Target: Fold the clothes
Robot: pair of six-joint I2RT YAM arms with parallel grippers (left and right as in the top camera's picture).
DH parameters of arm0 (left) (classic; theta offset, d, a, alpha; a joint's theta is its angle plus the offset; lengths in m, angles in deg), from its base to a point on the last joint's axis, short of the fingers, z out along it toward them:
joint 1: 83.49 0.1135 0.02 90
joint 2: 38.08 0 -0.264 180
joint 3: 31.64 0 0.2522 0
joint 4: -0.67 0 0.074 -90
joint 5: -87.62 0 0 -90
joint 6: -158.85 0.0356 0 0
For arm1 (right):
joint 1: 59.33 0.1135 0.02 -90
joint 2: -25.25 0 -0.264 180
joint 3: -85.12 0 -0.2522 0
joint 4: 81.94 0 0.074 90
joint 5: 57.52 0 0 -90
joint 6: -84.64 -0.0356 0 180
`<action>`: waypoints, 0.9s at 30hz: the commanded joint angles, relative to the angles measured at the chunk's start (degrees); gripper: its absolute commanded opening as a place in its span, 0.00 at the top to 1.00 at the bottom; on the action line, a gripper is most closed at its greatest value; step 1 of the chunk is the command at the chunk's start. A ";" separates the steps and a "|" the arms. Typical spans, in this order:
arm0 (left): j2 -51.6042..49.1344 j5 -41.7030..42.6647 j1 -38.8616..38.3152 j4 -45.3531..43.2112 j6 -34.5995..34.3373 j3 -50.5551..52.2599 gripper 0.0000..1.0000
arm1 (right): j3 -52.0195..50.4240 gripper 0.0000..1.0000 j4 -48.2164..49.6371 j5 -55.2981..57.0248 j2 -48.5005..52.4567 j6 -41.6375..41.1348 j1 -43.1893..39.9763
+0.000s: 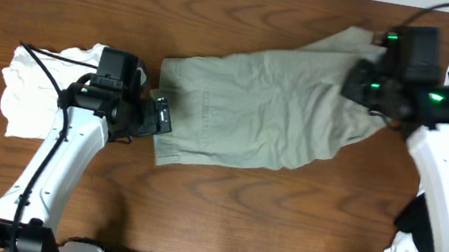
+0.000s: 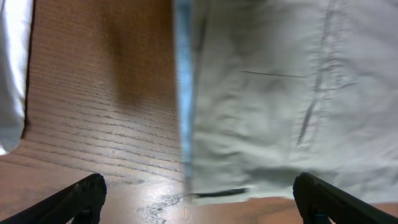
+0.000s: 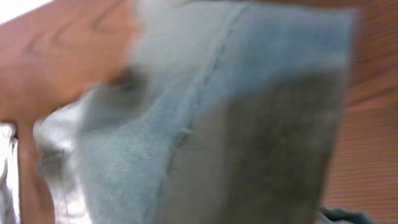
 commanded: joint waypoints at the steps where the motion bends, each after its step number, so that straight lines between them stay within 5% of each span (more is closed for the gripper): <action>1: -0.50 -0.48 0.24 0.15 -0.55 0.02 0.02 | 1.07 0.99 -0.44 -2.51 -0.94 4.37 -3.72; 10: -0.50 -0.48 0.24 0.15 -0.55 0.02 0.02 | 2.51 0.99 2.03 -6.91 -0.87 4.48 -2.99; 19: -0.50 -0.48 0.24 0.00 -0.74 0.02 0.02 | 3.69 0.99 8.09 -3.67 1.62 -4.81 12.57; 27: -0.50 -0.48 0.24 0.20 -0.96 0.02 0.02 | 3.69 0.99 15.15 0.79 16.72 -8.37 24.13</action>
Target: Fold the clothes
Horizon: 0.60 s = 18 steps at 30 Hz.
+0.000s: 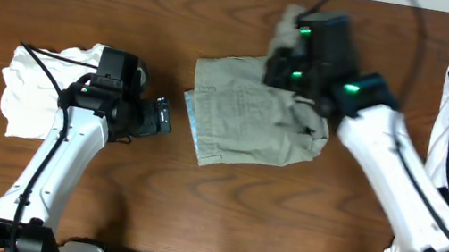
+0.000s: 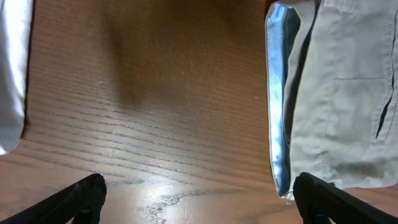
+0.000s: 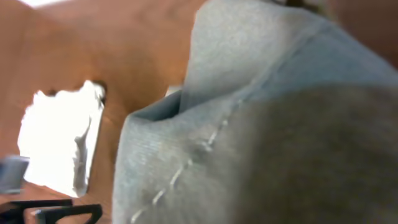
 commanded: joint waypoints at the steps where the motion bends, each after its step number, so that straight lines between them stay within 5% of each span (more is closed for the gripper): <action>1: -0.48 -0.46 0.24 0.22 -0.76 0.02 0.02 | 0.59 0.99 1.22 3.69 7.02 -3.34 3.08; 8: -0.48 -0.46 0.24 0.39 -0.76 0.02 0.02 | 0.59 0.99 5.49 4.17 16.28 -3.78 4.85; 18: -0.48 -0.46 0.24 0.17 -0.76 0.02 0.02 | 0.59 0.99 7.19 1.33 17.05 -3.74 6.73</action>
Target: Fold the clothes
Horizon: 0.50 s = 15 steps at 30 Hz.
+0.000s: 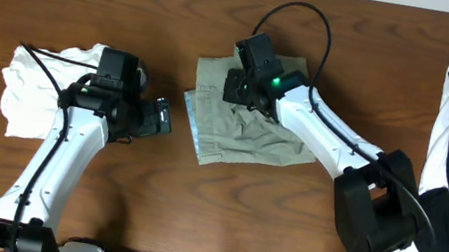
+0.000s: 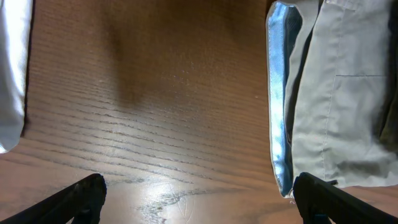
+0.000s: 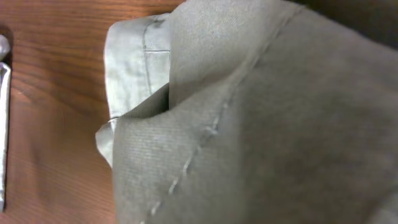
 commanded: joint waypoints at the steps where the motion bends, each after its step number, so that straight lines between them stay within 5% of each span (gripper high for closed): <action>1: -0.48 -0.46 0.24 0.00 -0.74 0.02 0.02 | 0.55 0.99 0.09 -2.64 -0.22 -0.83 1.46; 5: -0.48 -0.46 0.24 0.02 -0.74 0.02 0.02 | 0.55 0.98 -2.27 -5.81 -0.20 0.81 3.56; 9: -0.48 -0.46 0.24 0.00 -0.74 0.02 0.02 | 0.55 0.80 -5.88 -7.37 -0.20 1.31 6.05; 15: -0.48 -0.46 0.24 -0.02 -0.74 0.02 0.02 | 0.55 0.61 -6.56 -11.47 -0.24 12.79 8.74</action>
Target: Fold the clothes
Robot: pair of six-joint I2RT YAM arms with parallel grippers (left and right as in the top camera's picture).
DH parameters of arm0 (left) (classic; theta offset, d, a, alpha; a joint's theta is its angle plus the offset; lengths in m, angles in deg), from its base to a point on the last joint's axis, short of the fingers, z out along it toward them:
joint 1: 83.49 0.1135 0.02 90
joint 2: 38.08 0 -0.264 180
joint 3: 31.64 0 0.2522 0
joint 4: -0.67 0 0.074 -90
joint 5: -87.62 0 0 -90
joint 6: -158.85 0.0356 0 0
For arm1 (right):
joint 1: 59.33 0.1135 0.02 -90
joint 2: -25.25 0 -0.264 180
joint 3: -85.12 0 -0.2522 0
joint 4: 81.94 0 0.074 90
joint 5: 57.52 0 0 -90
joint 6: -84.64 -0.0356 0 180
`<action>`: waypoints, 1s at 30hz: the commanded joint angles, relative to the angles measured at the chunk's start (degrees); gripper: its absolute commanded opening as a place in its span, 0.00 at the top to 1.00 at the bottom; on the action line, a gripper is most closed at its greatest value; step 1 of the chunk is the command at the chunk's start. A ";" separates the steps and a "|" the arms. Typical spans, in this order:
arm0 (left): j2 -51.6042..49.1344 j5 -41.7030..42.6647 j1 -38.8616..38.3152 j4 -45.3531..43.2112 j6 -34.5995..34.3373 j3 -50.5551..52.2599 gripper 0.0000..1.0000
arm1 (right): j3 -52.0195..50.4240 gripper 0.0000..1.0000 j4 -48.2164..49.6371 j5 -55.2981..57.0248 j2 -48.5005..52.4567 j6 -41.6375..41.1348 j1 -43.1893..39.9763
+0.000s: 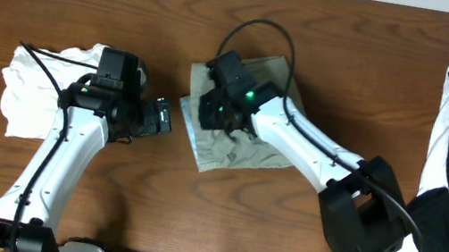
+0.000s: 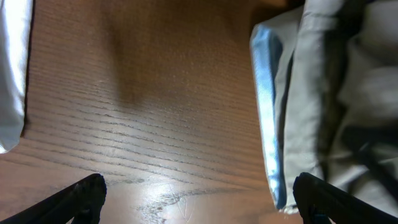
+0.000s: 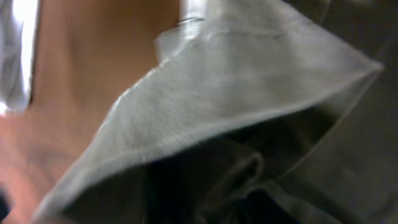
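A khaki garment (image 1: 234, 153) lies folded over on itself at mid-table, its pale blue lining (image 2: 263, 106) showing along the left edge. My right gripper (image 1: 211, 110) has reached across to that left edge. It seems shut on a lifted fold of the garment (image 3: 249, 93), which fills the right wrist view and hides the fingers. My left gripper (image 1: 164, 117) rests just left of the garment, open, with only bare wood between its fingertips (image 2: 81, 196).
A crumpled white cloth (image 1: 31, 91) lies at the left, behind my left arm. A black garment on white fabric lies along the right edge. The wooden table (image 1: 225, 8) is bare at the back and front.
My right gripper moved further left and lower with the fold, from the garment's upper middle to its left edge. The garment bunched narrower and shifted slightly left. My left arm stayed put.
The khaki garment first lay spread wide, my right gripper holding its far right end. Then that end was over the garment's middle, halving its width. Now the fold is at the left edge. My left gripper stayed open beside it throughout.
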 commanded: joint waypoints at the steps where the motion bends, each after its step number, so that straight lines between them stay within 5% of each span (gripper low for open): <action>1: -0.48 -0.46 0.24 0.00 -0.74 0.02 0.02 | 0.55 0.61 -0.07 -3.39 -0.39 8.87 0.87; 10: -0.48 -0.46 0.24 -0.26 -0.74 0.02 0.02 | 0.55 0.51 -0.37 -20.09 -8.87 20.35 -7.21; 16: -0.48 0.61 0.24 -1.53 -0.70 0.02 0.02 | 0.55 0.51 -7.10 -14.25 -17.29 19.78 -15.19; 21: -0.48 10.80 0.17 -9.35 1.29 0.02 0.00 | -0.31 0.58 -16.72 -7.58 -17.55 18.21 -17.68; 23: -0.48 12.24 0.17 -13.31 1.46 0.02 0.07 | -1.92 0.60 -17.16 -7.56 -16.76 18.16 -17.03; 27: -0.48 13.14 -0.11 -19.61 1.42 0.02 0.35 | -6.01 0.62 -14.16 -7.54 -14.67 16.15 -14.29; 30: -0.57 13.09 -1.40 -22.03 1.42 0.02 0.38 | -9.90 0.62 -9.25 -7.63 -13.22 14.40 -11.74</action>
